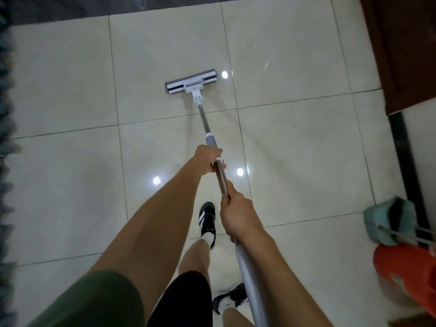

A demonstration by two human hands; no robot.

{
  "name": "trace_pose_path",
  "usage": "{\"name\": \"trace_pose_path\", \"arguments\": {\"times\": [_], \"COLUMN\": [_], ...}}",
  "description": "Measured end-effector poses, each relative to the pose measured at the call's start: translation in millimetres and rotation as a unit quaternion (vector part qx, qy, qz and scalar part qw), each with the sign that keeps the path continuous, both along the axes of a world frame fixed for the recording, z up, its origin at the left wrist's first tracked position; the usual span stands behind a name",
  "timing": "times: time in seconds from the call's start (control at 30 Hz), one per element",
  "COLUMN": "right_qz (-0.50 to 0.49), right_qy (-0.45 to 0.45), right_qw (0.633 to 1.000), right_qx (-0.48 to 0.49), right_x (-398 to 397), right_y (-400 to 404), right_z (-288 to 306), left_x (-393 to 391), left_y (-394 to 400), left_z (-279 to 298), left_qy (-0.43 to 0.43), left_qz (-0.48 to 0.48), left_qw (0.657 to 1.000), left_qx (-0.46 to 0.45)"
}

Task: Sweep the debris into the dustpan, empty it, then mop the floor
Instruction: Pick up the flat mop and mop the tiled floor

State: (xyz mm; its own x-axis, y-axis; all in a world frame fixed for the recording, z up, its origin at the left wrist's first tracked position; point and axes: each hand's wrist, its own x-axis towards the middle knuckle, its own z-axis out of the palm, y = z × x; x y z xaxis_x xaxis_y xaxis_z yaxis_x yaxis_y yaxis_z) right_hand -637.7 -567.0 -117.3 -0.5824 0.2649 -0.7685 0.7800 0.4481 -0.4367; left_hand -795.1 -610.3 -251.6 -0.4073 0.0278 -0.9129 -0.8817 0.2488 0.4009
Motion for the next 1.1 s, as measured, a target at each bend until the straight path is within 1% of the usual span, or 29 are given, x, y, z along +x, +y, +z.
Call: {"name": "trace_pose_path", "arguments": {"times": [0.13, 0.3, 0.5, 0.67, 0.77, 0.87, 1.03, 1.1], "right_qz": [-0.030, -0.078, -0.101, -0.185, -0.202, -0.238, -0.263, -0.275], "right_qy": [-0.024, -0.017, 0.010, 0.003, -0.008, -0.018, 0.020, 0.020], "right_qw": [0.999, 0.996, 0.994, 0.982, 0.978, 0.970, 0.964, 0.961], "right_qx": [-0.018, -0.035, -0.033, -0.041, -0.040, -0.036, -0.041, -0.034], "right_x": [70.8, 189.8, 321.9, 405.3, 439.7, 456.8, 444.1, 431.5], "right_y": [7.1, 13.1, 27.8, 37.5, 39.7, 40.4, 37.7, 36.8], "right_z": [3.8, 4.1, -5.3, 7.3, 16.1, 19.2, 20.1, 18.4], "left_x": [67.2, 178.7, 304.2, 385.7, 423.7, 444.3, 432.2, 420.8], "left_y": [9.6, 19.2, 44.0, 71.9, 84.8, 94.5, 98.3, 98.1], "left_z": [1.6, 3.4, 0.6, 10.4, 16.6, 22.0, 21.2, 19.3], "left_qy": [-0.021, -0.037, -0.029, -0.040, -0.046, -0.041, -0.010, 0.000], "left_qz": [-0.018, -0.052, -0.139, -0.203, -0.243, -0.276, -0.292, -0.295], "left_qw": [1.000, 0.998, 0.989, 0.978, 0.969, 0.960, 0.956, 0.955], "left_qx": [-0.007, -0.014, -0.033, -0.025, -0.027, -0.026, -0.041, -0.045]}}
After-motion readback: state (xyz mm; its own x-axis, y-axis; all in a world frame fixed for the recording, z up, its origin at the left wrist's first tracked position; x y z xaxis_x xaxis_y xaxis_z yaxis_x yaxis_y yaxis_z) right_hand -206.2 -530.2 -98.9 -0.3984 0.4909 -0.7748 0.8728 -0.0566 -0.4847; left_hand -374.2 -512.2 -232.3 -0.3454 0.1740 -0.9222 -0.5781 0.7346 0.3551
